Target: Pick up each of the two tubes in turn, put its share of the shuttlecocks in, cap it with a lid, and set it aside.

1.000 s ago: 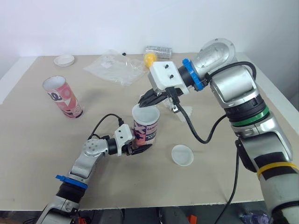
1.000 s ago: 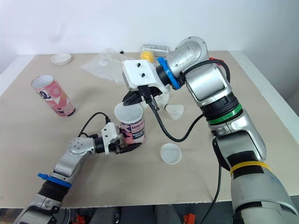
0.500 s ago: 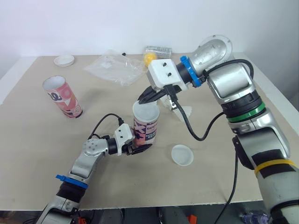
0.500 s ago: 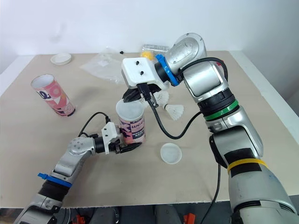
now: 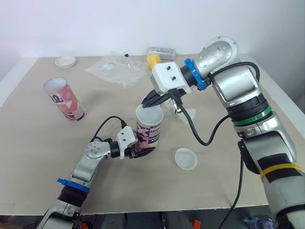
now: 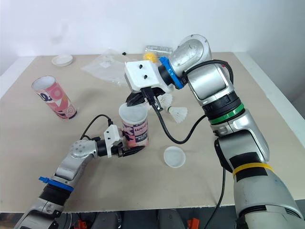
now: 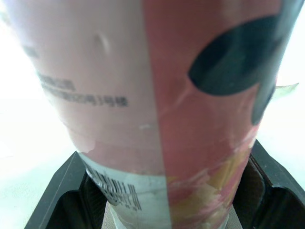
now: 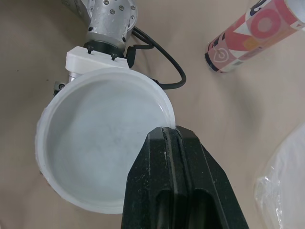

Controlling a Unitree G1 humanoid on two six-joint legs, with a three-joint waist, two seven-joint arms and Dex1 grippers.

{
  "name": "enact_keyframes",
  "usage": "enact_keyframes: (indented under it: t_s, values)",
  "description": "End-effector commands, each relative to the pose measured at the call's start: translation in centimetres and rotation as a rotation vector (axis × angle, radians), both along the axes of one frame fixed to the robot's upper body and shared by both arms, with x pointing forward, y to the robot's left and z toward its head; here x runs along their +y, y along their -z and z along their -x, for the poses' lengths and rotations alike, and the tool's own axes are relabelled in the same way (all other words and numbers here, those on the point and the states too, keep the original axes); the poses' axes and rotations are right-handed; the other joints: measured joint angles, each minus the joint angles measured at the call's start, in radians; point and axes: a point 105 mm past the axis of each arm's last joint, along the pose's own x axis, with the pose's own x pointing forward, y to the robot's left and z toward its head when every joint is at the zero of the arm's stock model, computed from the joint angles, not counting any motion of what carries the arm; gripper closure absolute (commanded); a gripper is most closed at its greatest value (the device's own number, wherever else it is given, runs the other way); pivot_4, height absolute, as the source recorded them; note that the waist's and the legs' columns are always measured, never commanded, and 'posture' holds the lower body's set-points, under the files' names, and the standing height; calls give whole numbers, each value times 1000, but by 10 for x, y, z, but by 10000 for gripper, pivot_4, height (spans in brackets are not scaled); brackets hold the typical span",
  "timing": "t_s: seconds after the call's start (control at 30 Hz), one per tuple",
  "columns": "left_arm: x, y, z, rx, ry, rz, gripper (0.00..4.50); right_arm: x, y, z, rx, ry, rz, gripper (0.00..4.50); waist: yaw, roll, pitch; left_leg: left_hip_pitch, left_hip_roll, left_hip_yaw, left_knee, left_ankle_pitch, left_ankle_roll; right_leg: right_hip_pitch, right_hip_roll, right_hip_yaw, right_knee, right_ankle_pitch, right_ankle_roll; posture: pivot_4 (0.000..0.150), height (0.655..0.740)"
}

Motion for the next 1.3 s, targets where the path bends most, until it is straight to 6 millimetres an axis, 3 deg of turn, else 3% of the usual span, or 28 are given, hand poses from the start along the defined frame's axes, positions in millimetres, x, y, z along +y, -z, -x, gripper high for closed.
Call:
enact_keyframes:
  t_s: [0.03, 0.33, 0.37, 0.43, 0.47, 0.5, 0.53, 0.87, 0.97, 1.07, 1.17, 1.2, 1.3]
  values:
    - [0, 13, 1, 62, -8, -14, 14729, -1, 2, 7, -28, -43, 35, 44677, 0, 0, 0, 0, 0, 0, 0, 0, 0, 0, 0, 0, 0, 0, 0, 1500, 7400]
    - [0, 13, 2, 67, -9, -14, 14729, -1, 3, 7, -21, -42, 37, 44677, 0, 0, 0, 0, 0, 0, 0, 0, 0, 0, 0, 0, 0, 0, 0, 1500, 7400]
    - [0, 13, 2, 68, -8, -15, 14729, -1, 2, 7, -21, -41, 32, 38223, 0, 0, 0, 0, 0, 0, 0, 0, 0, 0, 0, 0, 0, 0, 0, 1500, 7400]
    - [0, 13, 2, 69, -8, -15, 14729, -1, -2, 7, -25, -36, 19, 31835, 0, 0, 0, 0, 0, 0, 0, 0, 0, 0, 0, 0, 0, 0, 0, 1500, 7400]
    - [0, 13, 2, 69, -7, -14, 14729, 1, -4, 6, -41, -36, 3, 26023, 0, 0, 0, 0, 0, 0, 0, 0, 0, 0, 0, 0, 0, 0, 0, 1500, 7400]
    - [0, 13, 2, 70, -7, -14, 14729, 2, -7, 5, -58, -32, -11, 26023, 0, 0, 0, 0, 0, 0, 0, 0, 0, 0, 0, 0, 0, 0, 0, 1500, 7400]
    - [0, 13, 2, 71, -5, -14, 14729, 2, -8, 5, -64, -30, -18, 19736, 0, 0, 0, 0, 0, 0, 0, 0, 0, 0, 0, 0, 0, 0, 0, 1500, 7400]
    - [-1, 14, 4, 78, 5, -20, 14729, -17, -43, -6, 18, 100, -149, 19736, 0, 0, 0, 0, 0, 0, 0, 0, 0, 0, 0, 0, 0, 0, 0, 1500, 7400]
    - [0, 14, 4, 75, 5, -22, 14729, -24, -60, -13, 157, 202, -325, 19736, 0, 0, 0, 0, 0, 0, 0, 0, 0, 0, 0, 0, 0, 0, 0, 1500, 7400]
    - [1, 14, 3, 71, 5, -23, 14729, -26, -59, -7, 302, 229, -393, 28277, -1, 0, 0, 0, 0, 0, 0, 0, 0, 0, 0, 0, 0, 0, 0, 1500, 7400]
    - [1, 13, 4, 63, 9, -27, 14729, -25, -45, 0, 350, 240, -368, 42741, 0, 0, 0, 0, 0, 0, 0, 0, 0, 0, 0, 0, 0, 0, 0, 1500, 7400]
    - [1, 13, 4, 62, 10, -27, 14729, -22, -34, 4, 375, 244, -347, 44678, 0, 0, 0, 0, 0, 0, 0, 0, 0, 0, 0, 0, 0, 0, 0, 1500, 7400]
    - [0, 14, 4, 63, 10, -27, 14729, -15, -17, 9, 406, 260, -321, 44678, -1, 0, 0, 0, 0, 0, 0, 0, 0, 0, 0, 0, 0, 0, 0, 1500, 7400]
